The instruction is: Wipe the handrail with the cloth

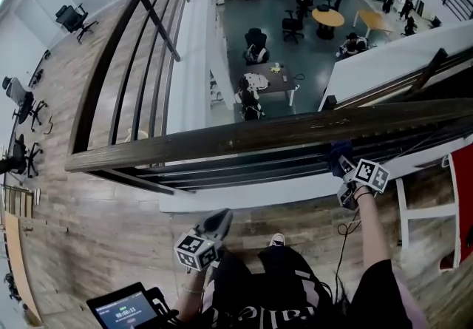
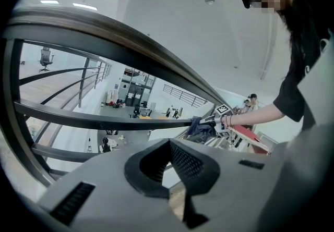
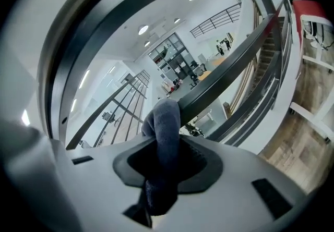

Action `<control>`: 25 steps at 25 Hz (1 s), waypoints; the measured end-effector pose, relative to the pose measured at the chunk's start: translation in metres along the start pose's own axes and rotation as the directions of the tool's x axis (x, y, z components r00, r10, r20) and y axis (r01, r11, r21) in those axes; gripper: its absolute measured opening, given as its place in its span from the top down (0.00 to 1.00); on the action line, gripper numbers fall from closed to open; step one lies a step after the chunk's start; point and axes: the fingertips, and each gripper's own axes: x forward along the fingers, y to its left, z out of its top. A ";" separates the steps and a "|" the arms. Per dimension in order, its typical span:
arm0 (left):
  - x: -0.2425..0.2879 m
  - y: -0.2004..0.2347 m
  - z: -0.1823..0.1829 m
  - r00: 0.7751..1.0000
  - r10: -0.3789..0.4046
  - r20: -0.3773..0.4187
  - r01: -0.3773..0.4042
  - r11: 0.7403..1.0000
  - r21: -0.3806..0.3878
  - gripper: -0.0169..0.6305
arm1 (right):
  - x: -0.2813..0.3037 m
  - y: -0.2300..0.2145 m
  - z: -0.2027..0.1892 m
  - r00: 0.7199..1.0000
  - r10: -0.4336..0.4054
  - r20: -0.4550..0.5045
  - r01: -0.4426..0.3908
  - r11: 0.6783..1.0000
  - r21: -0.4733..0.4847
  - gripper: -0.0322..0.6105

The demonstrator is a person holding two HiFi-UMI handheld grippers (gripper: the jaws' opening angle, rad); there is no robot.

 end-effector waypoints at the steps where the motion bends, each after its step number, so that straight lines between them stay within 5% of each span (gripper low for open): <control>1: 0.003 -0.004 0.002 1.000 0.001 0.001 -0.001 1.000 -0.010 0.97 | -0.004 -0.011 0.009 1.000 -0.014 0.008 0.014 1.000 0.002 0.80; 9: 0.009 -0.017 0.006 1.000 -0.014 0.006 0.014 0.999 -0.030 0.97 | -0.025 -0.066 0.052 0.992 -0.110 0.055 0.110 0.994 0.000 0.80; 14: 0.013 -0.027 -0.011 1.000 0.013 0.000 -0.013 1.000 -0.021 0.97 | -0.037 -0.083 0.055 0.993 -0.078 0.091 0.079 0.997 -0.016 0.80; 25: -0.048 0.029 -0.034 0.998 0.066 0.024 -0.065 0.996 -0.056 0.97 | -0.019 0.011 -0.060 0.999 0.019 0.042 -0.018 1.000 -0.008 0.80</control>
